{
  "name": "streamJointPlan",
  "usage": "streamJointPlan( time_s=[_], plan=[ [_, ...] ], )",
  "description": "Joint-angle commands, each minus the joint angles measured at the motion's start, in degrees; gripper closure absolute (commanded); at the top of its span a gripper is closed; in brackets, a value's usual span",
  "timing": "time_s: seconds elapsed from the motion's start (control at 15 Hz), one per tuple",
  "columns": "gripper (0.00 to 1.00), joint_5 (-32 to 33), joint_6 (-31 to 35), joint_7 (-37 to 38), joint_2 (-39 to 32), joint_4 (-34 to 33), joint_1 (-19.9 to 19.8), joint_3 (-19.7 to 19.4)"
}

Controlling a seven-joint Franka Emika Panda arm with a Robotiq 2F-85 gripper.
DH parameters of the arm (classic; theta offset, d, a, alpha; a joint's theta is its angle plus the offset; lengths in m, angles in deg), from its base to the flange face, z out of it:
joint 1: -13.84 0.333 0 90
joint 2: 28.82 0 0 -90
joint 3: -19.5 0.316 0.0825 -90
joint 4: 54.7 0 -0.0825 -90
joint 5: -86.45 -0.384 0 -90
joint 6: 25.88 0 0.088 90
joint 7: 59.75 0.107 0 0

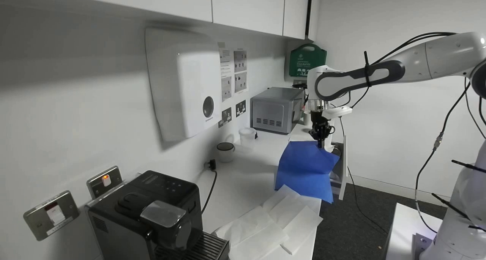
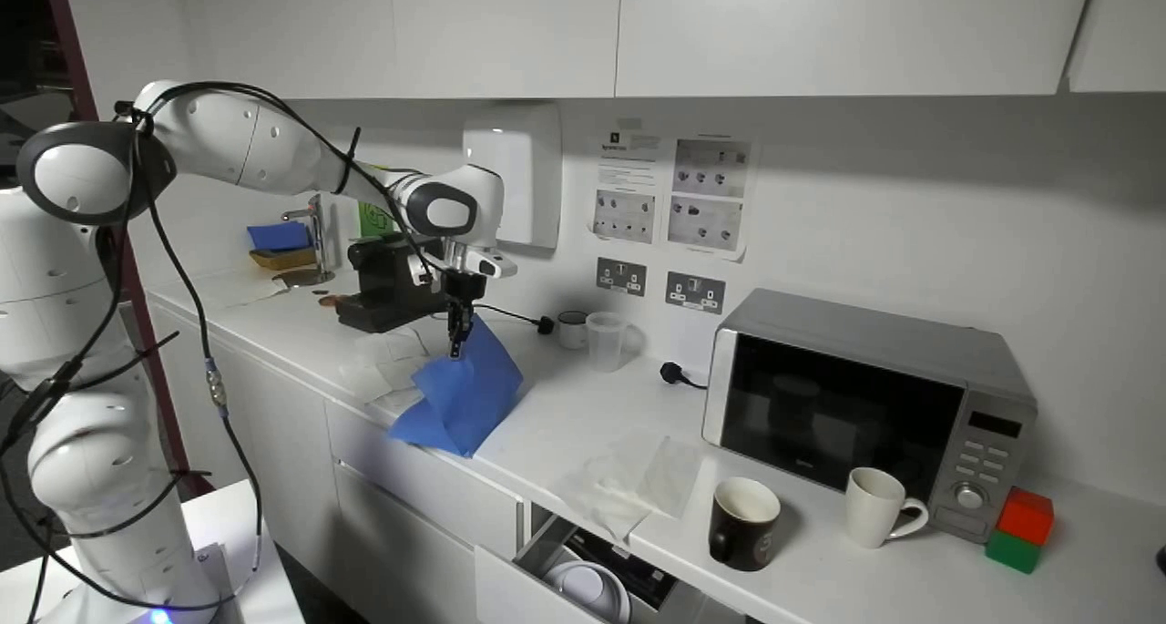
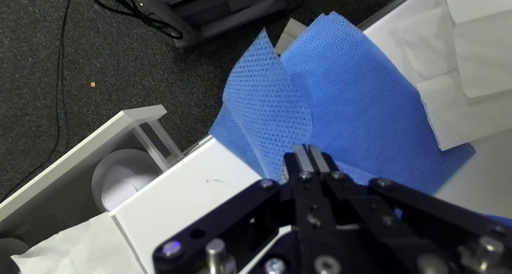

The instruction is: Unfold the blue cloth

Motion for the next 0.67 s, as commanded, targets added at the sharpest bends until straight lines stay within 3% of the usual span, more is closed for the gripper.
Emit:
streamJointPlan(
  time_s=[0.0,0.6],
  plan=[
    [1.00,-0.2,-0.3,-0.1,-0.3,-0.5,-0.6,0.4],
    [1.00,-2.8,-2.9,-1.8,-1.9,-6.9,-3.6,-3.1]
  ],
)
